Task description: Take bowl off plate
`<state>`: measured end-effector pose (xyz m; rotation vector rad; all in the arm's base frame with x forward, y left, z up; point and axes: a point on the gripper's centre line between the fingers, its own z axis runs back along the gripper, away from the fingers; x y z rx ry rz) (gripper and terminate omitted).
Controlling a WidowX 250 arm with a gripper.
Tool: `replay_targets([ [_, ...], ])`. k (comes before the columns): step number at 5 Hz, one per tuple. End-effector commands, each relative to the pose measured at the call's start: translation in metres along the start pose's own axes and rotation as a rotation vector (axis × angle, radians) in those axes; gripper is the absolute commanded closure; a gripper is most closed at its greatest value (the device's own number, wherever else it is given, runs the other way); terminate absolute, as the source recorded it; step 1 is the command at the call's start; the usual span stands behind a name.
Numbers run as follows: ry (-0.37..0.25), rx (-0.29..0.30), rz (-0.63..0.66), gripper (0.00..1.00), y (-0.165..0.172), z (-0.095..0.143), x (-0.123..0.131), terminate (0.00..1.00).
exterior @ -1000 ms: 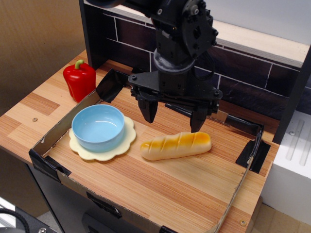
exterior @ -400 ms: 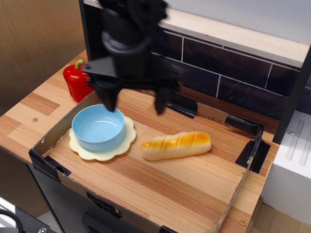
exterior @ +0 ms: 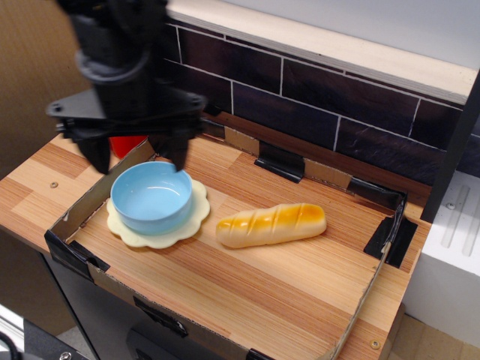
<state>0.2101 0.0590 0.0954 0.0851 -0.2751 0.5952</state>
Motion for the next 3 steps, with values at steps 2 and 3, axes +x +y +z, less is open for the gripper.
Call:
replay_targets([
  [2, -0.036, 0.081, 0.119, 0.0, 0.043, -0.04, 0.025, 0.0],
  [3, -0.015, 0.088, 0.138, 0.0, 0.04, -0.054, 0.021, 0.0],
])
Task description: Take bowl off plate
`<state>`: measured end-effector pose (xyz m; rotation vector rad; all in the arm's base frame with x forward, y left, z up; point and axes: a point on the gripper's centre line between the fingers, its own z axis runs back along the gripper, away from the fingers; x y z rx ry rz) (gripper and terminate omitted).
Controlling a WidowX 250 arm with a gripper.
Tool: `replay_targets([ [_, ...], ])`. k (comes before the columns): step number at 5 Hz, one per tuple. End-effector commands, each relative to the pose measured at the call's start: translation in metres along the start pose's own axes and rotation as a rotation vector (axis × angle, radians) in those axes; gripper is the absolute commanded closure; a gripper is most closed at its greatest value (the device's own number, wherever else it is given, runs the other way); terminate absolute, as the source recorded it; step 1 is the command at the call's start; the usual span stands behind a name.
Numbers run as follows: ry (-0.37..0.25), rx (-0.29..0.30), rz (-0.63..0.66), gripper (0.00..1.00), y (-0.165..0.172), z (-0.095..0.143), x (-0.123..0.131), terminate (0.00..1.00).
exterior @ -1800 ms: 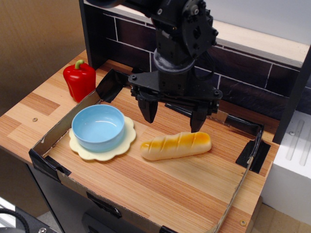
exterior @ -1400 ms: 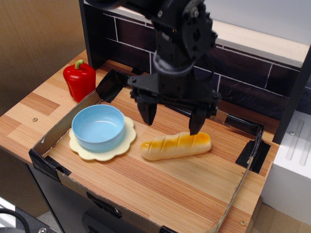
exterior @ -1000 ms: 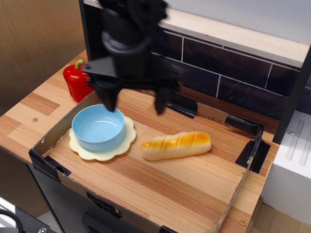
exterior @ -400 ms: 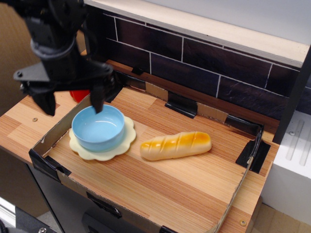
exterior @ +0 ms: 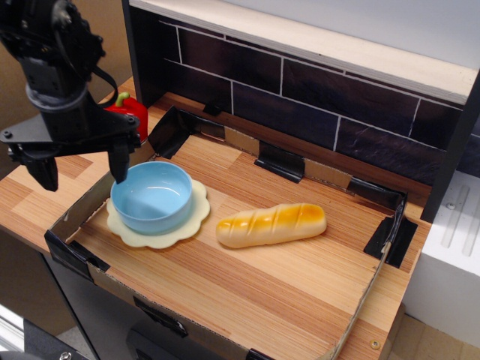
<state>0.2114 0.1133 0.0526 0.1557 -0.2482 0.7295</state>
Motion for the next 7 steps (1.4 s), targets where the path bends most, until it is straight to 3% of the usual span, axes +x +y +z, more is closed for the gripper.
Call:
replay_targets([
  [1, -0.017, -0.008, 0.013, 0.0, -0.008, -0.008, -0.004, 0.0],
  [4, 0.027, 0.001, 0.071, 0.0, -0.018, -0.019, -0.01, 0.0],
  [5, 0.035, 0.01, 0.084, 1.0, -0.02, -0.027, -0.012, 0.0],
  [6, 0.037, 0.007, 0.078, 1.0, -0.02, -0.027, -0.012, 0.0],
  [7, 0.031, -0.03, 0.1, 1.0, -0.023, -0.007, -0.005, 0.0],
])
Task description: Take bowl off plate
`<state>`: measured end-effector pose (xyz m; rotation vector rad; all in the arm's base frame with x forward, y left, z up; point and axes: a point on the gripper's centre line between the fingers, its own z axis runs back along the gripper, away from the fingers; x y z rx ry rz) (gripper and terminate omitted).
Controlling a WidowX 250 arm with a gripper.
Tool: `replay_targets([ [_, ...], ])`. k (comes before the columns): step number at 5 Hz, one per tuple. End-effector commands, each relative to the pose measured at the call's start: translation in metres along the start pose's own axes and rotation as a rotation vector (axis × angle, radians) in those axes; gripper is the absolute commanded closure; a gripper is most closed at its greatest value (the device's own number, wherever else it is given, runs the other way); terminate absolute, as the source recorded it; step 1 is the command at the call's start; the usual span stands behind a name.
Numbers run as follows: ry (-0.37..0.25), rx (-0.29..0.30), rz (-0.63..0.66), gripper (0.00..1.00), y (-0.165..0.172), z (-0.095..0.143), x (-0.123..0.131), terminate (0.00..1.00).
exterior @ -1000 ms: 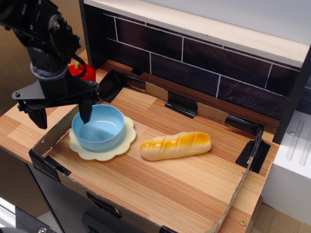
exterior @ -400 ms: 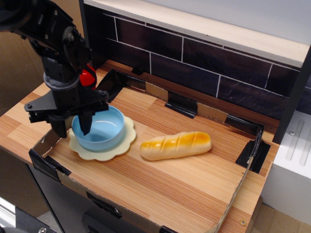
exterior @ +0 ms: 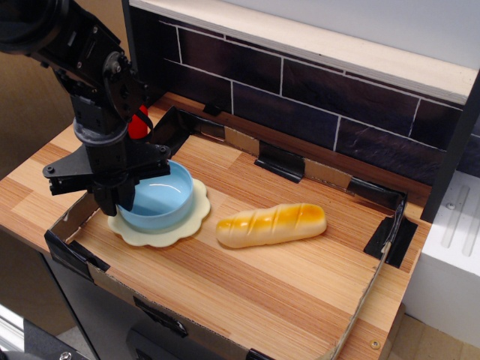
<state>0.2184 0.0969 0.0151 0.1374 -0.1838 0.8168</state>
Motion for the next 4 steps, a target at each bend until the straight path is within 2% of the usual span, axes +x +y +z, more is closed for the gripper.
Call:
replay_targets([
  [1, -0.029, -0.079, 0.056, 1.0, -0.01, 0.046, 0.019, 0.0],
  [2, -0.029, -0.112, 0.073, 1.0, -0.025, 0.055, 0.019, 0.0],
  [4, -0.015, -0.123, 0.085, 1.0, -0.062, 0.048, 0.013, 0.0],
])
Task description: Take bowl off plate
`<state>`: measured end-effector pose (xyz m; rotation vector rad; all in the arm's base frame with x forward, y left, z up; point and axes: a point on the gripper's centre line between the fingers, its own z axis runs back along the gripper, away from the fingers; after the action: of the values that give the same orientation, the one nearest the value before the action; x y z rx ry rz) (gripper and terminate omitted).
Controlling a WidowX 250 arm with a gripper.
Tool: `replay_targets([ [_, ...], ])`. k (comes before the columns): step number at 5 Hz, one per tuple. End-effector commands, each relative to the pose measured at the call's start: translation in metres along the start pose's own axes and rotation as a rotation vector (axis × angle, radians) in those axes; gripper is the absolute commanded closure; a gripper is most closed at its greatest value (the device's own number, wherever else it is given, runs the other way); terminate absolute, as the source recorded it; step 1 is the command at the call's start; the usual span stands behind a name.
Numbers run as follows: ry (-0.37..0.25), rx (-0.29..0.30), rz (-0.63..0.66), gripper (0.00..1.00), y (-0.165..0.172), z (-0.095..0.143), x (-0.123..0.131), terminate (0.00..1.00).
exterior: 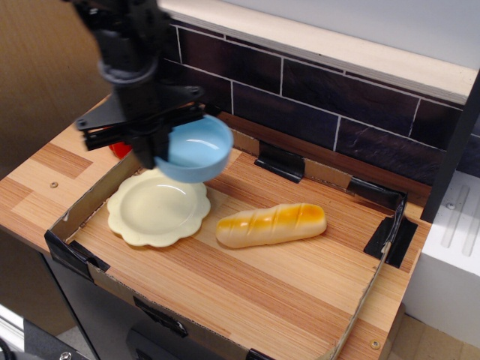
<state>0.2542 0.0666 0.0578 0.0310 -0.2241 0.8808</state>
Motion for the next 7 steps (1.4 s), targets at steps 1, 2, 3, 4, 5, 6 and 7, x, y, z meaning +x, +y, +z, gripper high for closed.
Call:
replay_targets([
  [1, -0.028, -0.015, -0.004, 1.0, -0.033, -0.005, -0.011, 0.0],
  [2, -0.032, -0.003, 0.0, 1.0, -0.041, -0.015, -0.013, 0.0],
  [3, -0.036, 0.014, 0.006, 1.0, -0.046, -0.025, -0.013, 0.0],
  [4, -0.041, 0.018, 0.003, 1.0, -0.049, -0.027, -0.016, 0.0],
  [5, -0.031, 0.035, 0.005, 0.0, -0.048, -0.023, -0.013, 0.0],
  [6, -0.035, 0.008, 0.012, 0.0, -0.048, -0.009, -0.01, 0.0],
  [7, -0.031, -0.038, 0.037, 0.0, -0.048, 0.012, -0.006, 0.0],
])
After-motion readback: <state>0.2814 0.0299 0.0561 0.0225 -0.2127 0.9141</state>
